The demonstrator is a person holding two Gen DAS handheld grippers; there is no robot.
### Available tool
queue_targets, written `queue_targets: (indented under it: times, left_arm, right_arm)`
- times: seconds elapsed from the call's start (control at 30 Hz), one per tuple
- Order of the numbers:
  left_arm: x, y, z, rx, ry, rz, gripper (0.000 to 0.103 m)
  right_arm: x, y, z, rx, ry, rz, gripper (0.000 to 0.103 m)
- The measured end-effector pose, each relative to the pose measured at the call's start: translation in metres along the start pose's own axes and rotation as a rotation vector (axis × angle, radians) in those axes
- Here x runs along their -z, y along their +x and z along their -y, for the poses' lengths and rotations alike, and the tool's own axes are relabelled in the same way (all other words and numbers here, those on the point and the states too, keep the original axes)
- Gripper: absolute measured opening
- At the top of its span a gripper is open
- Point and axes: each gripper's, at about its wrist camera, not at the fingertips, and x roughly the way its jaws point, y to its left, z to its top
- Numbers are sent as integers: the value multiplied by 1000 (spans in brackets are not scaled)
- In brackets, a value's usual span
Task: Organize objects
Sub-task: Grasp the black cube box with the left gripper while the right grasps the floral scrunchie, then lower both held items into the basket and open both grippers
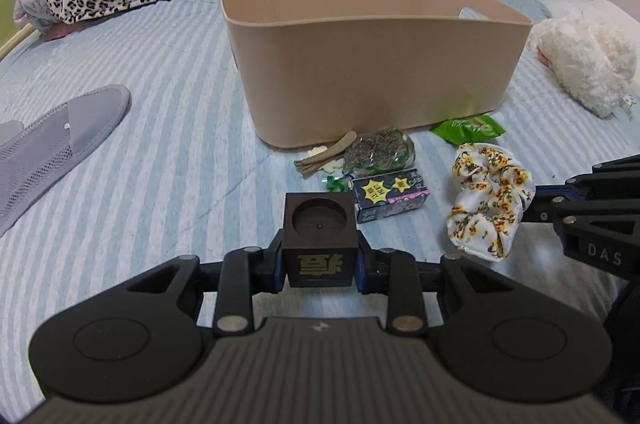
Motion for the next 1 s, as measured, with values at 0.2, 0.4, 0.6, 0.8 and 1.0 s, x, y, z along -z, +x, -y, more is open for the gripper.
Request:
queue_targets:
  times: [0.2, 0.4, 0.6, 0.8, 1.0]
  left_arm:
    - [-12, -24, -2, 7, -8, 59, 33]
    - [-43, -47, -6, 12, -51, 163, 33]
    - [-86, -52, -4, 9, -54, 235, 33]
    - [-125, -28, 3, -4, -38, 238, 33]
    - [-147, 23, 8, -17, -79, 172, 33]
  right_arm:
    - [-10, -32, 8, 5, 6, 69, 3]
    - [-40, -63, 27, 35, 39, 176, 3]
    - [-74, -73, 52, 90, 71, 253, 3]
    - [-105, -65, 70, 145, 55, 282, 3]
    - [-129, -22, 83, 155, 60, 212, 4]
